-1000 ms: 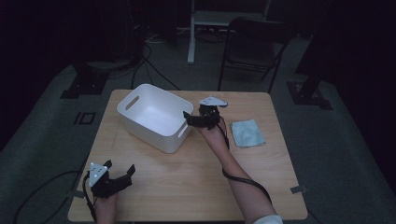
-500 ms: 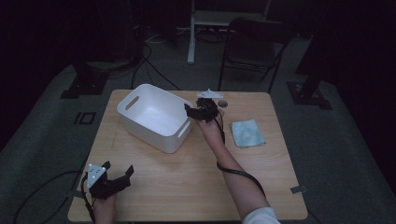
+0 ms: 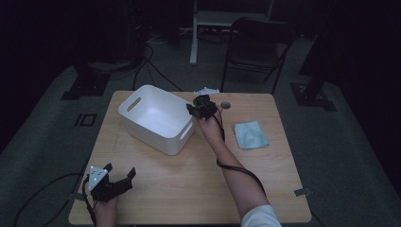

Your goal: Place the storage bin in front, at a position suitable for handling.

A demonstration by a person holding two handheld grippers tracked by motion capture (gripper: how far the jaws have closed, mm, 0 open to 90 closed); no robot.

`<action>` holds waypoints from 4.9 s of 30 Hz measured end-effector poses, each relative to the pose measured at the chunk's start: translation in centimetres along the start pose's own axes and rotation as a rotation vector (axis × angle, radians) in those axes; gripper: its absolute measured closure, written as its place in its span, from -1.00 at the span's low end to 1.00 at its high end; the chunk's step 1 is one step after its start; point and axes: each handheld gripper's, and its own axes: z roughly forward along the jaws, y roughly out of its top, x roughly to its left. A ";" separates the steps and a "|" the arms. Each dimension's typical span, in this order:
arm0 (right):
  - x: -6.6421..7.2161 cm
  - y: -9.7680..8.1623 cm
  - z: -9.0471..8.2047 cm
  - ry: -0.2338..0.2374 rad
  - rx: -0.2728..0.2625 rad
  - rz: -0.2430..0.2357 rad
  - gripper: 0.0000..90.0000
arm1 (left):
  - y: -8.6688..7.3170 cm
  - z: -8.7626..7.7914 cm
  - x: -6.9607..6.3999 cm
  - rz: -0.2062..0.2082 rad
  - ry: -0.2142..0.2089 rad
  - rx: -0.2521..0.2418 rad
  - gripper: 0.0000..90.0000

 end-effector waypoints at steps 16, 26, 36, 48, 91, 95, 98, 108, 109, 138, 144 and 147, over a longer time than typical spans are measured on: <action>0.0 0.1 1.6 0.022 0.093 0.006 0.74 | -0.1 0.1 -0.2 0.004 -0.010 0.010 -0.95; -0.2 0.3 1.5 0.029 0.116 0.001 0.77 | -0.1 0.2 -0.3 0.010 -0.013 0.008 -0.95; -0.3 0.0 0.5 0.032 0.130 -0.006 0.80 | -0.1 0.3 -0.4 0.011 -0.013 0.012 -0.95; -0.5 -1.1 -1.1 0.048 0.129 -0.013 0.80 | -0.2 0.4 -0.6 0.010 -0.011 0.009 -0.95; -1.4 -5.0 -7.7 0.089 0.160 -0.052 0.82 | -0.4 0.5 -2.1 0.085 -0.096 -0.044 -0.91; -1.5 -5.4 -8.4 0.095 0.164 -0.055 0.82 | -0.4 0.5 -2.0 0.076 -0.099 -0.042 -0.91; -1.6 -5.7 -8.9 0.098 0.168 -0.059 0.83 | -0.4 0.6 -2.1 0.071 -0.107 -0.023 -0.91; -2.1 -6.9 -10.9 0.112 0.172 -0.070 0.83 | -0.3 0.5 -2.7 0.050 -0.142 0.008 -0.92; -2.2 -7.0 -11.0 0.112 0.172 -0.077 0.83 | -0.3 0.5 -2.7 0.050 -0.144 0.011 -0.92; -3.1 -10.2 -16.2 0.160 0.182 -0.102 0.84 | -0.2 0.2 -3.6 0.083 -0.164 0.060 -0.92; -2.8 -11.0 -17.4 0.169 0.184 -0.104 0.84 | -0.3 0.6 -3.9 0.108 -0.176 0.097 -0.92; -2.6 -11.5 -18.0 0.171 0.178 -0.104 0.84 | -0.3 0.6 -3.9 0.109 -0.183 0.105 -0.92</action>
